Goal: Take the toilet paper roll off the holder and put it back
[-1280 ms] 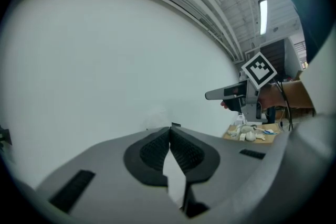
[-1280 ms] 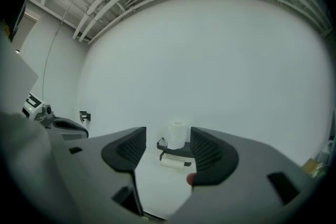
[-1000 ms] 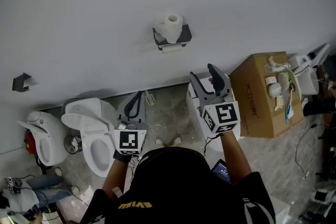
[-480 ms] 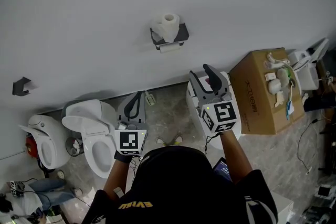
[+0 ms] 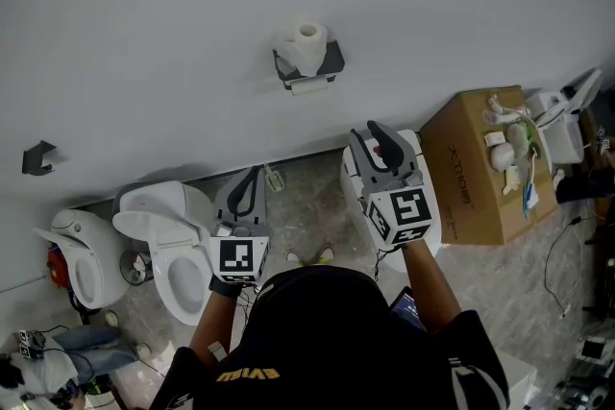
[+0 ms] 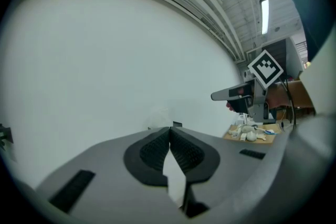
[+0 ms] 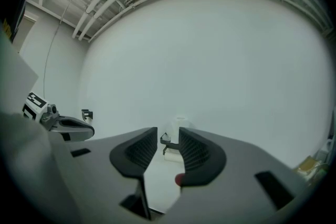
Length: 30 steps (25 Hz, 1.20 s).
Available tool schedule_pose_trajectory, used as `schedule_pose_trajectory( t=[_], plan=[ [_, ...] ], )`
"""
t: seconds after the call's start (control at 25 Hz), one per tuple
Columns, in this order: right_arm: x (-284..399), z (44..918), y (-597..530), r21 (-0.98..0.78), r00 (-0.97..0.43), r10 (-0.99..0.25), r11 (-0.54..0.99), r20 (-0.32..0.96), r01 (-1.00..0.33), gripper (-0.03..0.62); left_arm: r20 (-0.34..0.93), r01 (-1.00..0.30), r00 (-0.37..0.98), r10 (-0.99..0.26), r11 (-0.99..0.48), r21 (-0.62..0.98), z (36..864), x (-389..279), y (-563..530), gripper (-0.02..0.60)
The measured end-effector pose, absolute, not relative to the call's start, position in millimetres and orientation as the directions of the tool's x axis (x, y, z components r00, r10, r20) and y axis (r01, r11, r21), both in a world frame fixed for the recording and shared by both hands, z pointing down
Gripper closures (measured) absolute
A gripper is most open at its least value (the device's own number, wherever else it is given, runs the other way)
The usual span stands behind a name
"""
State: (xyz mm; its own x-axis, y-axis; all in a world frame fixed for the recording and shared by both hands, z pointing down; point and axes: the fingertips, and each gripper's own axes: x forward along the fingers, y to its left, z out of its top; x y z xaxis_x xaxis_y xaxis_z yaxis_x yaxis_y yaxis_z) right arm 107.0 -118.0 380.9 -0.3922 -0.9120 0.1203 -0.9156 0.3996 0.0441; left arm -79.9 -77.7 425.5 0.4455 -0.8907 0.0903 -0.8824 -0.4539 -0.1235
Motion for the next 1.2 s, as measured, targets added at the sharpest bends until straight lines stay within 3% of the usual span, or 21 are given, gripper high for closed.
schedule_pose_trajectory(
  t=[0.48, 1.2],
  plan=[
    [110.3, 383.0, -116.8, 0.044, -0.388, -0.912, 0.396, 0.132, -0.917, 0.546, 0.088, -0.881, 0.45, -0.889, -0.458, -0.121, 423.4, -75.0, -80.8, 0.569],
    [112.0, 385.9, -123.8, 0.048, -0.389, -0.91, 0.399, 0.146, -0.916, 0.595, 0.087, -0.877, 0.461, -0.883, -0.468, -0.112, 422.0, -70.9, -90.5, 0.569]
  ],
)
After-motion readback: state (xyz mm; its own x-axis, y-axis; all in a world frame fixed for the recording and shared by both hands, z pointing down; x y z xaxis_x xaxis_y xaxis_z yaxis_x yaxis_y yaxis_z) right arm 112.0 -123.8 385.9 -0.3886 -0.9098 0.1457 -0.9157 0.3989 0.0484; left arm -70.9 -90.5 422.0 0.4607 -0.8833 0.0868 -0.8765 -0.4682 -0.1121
